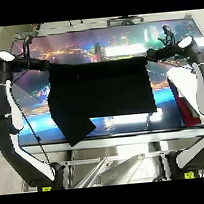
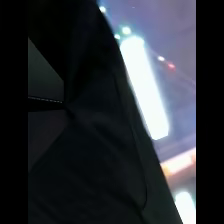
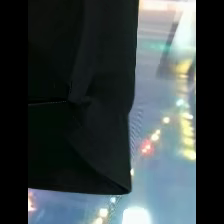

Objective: Fold the shirts.

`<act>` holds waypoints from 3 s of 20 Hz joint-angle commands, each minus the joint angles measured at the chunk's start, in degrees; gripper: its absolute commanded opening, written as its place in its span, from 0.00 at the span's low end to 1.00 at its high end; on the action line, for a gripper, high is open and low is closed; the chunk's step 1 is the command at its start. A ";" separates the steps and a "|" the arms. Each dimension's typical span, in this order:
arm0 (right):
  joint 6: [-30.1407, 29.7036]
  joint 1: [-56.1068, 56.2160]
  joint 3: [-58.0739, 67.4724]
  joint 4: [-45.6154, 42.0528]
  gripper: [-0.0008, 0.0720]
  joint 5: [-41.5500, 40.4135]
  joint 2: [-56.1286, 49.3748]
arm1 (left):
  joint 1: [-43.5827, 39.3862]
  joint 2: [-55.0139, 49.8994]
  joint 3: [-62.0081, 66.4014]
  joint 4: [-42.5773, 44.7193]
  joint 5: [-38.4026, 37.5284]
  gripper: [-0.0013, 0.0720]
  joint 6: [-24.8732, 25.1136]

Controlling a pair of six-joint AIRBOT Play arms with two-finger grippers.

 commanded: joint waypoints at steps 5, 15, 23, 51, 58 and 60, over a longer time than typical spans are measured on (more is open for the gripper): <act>-1.20 0.44 -2.01 -0.83 0.03 1.70 -2.47 | -0.22 -0.90 -6.62 7.65 -1.20 0.05 0.33; -1.01 1.44 -3.10 -6.88 0.03 4.98 -6.69 | -1.14 -1.40 -13.88 13.09 1.03 0.05 0.20; 4.09 0.96 2.08 -9.86 0.51 15.39 -5.09 | -1.60 -1.46 -3.58 13.33 -8.85 0.45 -8.04; -6.84 -6.82 -47.89 1.07 0.51 7.63 15.63 | 14.27 61.46 -91.17 7.54 2.99 0.45 -20.31; -10.21 -3.72 -47.89 6.08 0.51 7.43 15.43 | 14.27 61.46 -94.53 4.59 13.97 0.45 -19.58; -10.45 -3.72 -47.89 6.08 0.51 7.43 15.43 | 14.25 61.46 -94.53 4.39 16.37 0.45 -19.56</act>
